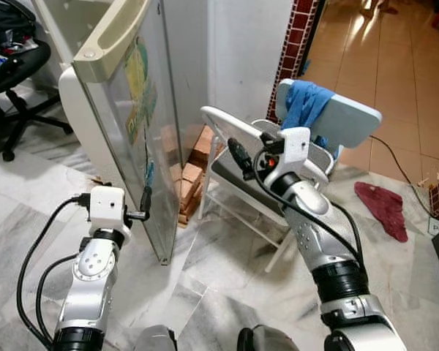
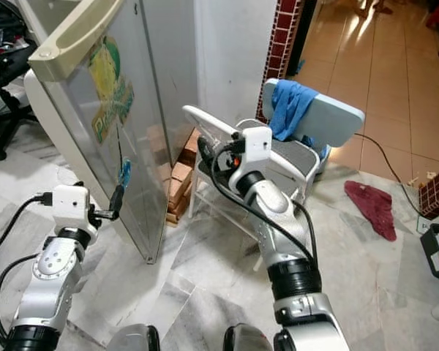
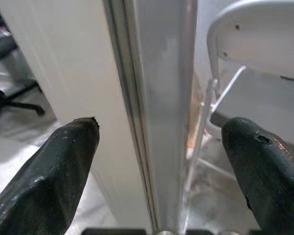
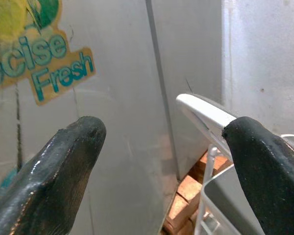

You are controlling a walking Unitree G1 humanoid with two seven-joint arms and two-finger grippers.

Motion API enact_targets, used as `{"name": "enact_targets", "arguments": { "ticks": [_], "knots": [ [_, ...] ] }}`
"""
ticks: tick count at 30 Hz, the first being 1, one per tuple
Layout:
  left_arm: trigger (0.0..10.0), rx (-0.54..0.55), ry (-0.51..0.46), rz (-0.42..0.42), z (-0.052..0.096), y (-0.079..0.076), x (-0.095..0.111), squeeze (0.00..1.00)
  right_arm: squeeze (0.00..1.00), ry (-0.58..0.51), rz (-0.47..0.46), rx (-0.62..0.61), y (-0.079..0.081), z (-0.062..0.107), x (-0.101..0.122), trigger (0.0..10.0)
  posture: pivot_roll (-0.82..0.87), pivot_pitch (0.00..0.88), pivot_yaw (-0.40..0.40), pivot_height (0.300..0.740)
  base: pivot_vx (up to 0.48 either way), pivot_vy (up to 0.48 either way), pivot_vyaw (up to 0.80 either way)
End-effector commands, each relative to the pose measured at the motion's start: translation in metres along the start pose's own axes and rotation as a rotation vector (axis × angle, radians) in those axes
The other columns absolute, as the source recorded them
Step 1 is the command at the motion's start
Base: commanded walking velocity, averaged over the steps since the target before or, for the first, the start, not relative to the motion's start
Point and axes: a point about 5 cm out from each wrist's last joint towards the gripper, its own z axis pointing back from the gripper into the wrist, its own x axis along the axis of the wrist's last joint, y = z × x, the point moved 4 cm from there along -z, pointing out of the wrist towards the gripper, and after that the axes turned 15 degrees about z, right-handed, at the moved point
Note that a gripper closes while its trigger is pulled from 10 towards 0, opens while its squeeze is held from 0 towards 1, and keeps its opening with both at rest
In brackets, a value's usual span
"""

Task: Restocking fridge

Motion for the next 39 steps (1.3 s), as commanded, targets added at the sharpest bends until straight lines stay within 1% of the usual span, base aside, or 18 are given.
{"name": "enact_targets", "arguments": {
  "ticks": [1, 2, 5, 6, 9, 11, 12, 14, 16, 18, 22, 23, 24, 28, 31, 32, 37, 39],
  "knots": [
    [10.0, -0.044, 0.01, -0.024, -0.007, -0.006, 0.002, 0.0, 0.0, 0.015, 0.011, -0.018, -0.003, 0.003, -0.006, 10.0, -0.01, 0.06, -0.016, 0.74, 0.0, 0.0, 0.0],
    [10.0, -0.015, -0.011, -0.041, -0.015, 0.0, 0.01, 0.0, 0.0, 0.011, 0.015, -0.032, -0.006, 0.004, -0.007, 10.0, -0.01, 0.06, -0.016, 0.74, 0.0, 0.0, 0.0],
    [10.0, 0.003, -0.017, -0.044, -0.02, 0.004, 0.014, 0.0, 0.0, 0.009, 0.014, -0.043, -0.008, 0.005, -0.008, 10.0, -0.01, 0.06, -0.016, 0.74, 0.0, 0.0, 0.0],
    [10.0, 0.052, -0.023, -0.049, -0.026, 0.018, 0.02, 0.0, 0.0, 0.012, 0.012, -0.068, -0.014, 0.008, -0.009, 10.0, -0.02, 0.056, -0.012, 0.74, 0.0, 0.0, 0.0],
    [10.0, 0.123, -0.028, -0.059, -0.031, 0.039, 0.026, 0.0, 0.0, 0.011, 0.002, -0.094, -0.018, 0.011, -0.011, 10.0, -0.03, 0.056, -0.009, 0.74, 0.0, 0.0, 0.0],
    [10.0, 0.209, -0.046, -0.08, -0.032, 0.065, 0.036, 0.0, 0.0, 0.016, 0.004, -0.101, -0.02, 0.013, -0.013, 10.0, -0.03, 0.057, -0.007, 0.74, 0.0, 0.0, 0.0],
    [10.0, 0.209, -0.046, -0.08, -0.032, 0.065, 0.036, 0.0, 0.0, 0.016, 0.004, -0.101, -0.02, 0.013, -0.013, 10.0, -0.03, 0.057, -0.007, 0.74, 0.0, 0.0, 0.0],
    [10.0, 0.351, -0.09, -0.112, -0.024, 0.103, 0.053, 0.0, 0.0, 0.019, 0.011, -0.105, -0.02, 0.016, -0.015, 10.0, -0.04, 0.058, 0.0, 0.74, 0.0, 0.0, 0.0],
    [10.0, 0.368, -0.095, -0.108, -0.021, 0.108, 0.054, 0.0, 0.0, 0.02, 0.013, -0.106, -0.021, 0.017, -0.016, 10.0, -0.04, 0.058, 0.0, 0.74, 0.0, 0.0, 0.0],
    [10.0, 0.395, -0.095, -0.131, -0.009, 0.117, 0.048, 0.0, 0.0, 0.031, 0.013, -0.119, -0.025, 0.02, -0.02, 10.0, -0.03, 0.065, 0.004, 0.74, 0.0, 0.0, 0.0],
    [10.0, 0.377, -0.093, -0.114, -0.002, 0.109, 0.038, 0.0, 0.0, 0.038, 0.016, -0.117, -0.025, 0.02, -0.022, 10.0, -0.02, 0.072, 0.003, 0.74, 0.0, 0.0, 0.0],
    [10.0, 0.358, -0.098, -0.101, -0.001, 0.101, 0.034, 0.0, 0.0, 0.041, 0.019, -0.114, -0.025, 0.02, -0.022, 10.0, -0.02, 0.074, -0.002, 0.74, 0.0, 0.0, 0.0],
    [10.0, 0.308, -0.12, -0.088, -0.002, 0.082, 0.031, 0.0, 0.0, 0.043, 0.026, -0.103, -0.024, 0.018, -0.022, 10.0, -0.03, 0.085, -0.009, 0.74, 0.0, 0.0, 0.0],
    [10.0, 0.185, -0.182, -0.073, -0.01, 0.04, 0.04, 0.0, 0.0, 0.042, 0.057, -0.096, -0.024, 0.015, -0.017, 10.0, -0.06, 0.097, -0.009, 0.74, 0.0, 0.0, 0.0],
    [10.0, 0.156, -0.198, -0.063, -0.013, 0.03, 0.045, 0.0, 0.0, 0.033, 0.044, -0.097, -0.024, 0.015, -0.015, 10.0, -0.07, 0.107, 0.003, 0.74, 0.0, 0.0, 0.0],
    [10.0, 0.113, -0.212, -0.058, -0.015, 0.019, 0.051, 0.0, 0.0, 0.033, 0.035, -0.126, -0.028, 0.017, -0.014, 10.0, -0.07, 0.117, 0.013, 0.74, 0.0, 0.0, 0.0],
    [10.0, 0.053, -0.241, -0.056, -0.015, 0.007, 0.062, 0.0, 0.0, 0.046, 0.022, -0.184, -0.032, 0.027, -0.021, 10.0, -0.08, 0.125, 0.033, 0.74, 0.0, 0.0, 0.0],
    [10.0, 0.057, -0.227, -0.046, -0.015, 0.008, 0.061, 0.0, 0.0, 0.062, 0.072, -0.212, -0.035, 0.031, -0.023, 10.0, -0.08, 0.126, 0.035, 0.74, 0.0, 0.0, 0.0]
  ]
}}
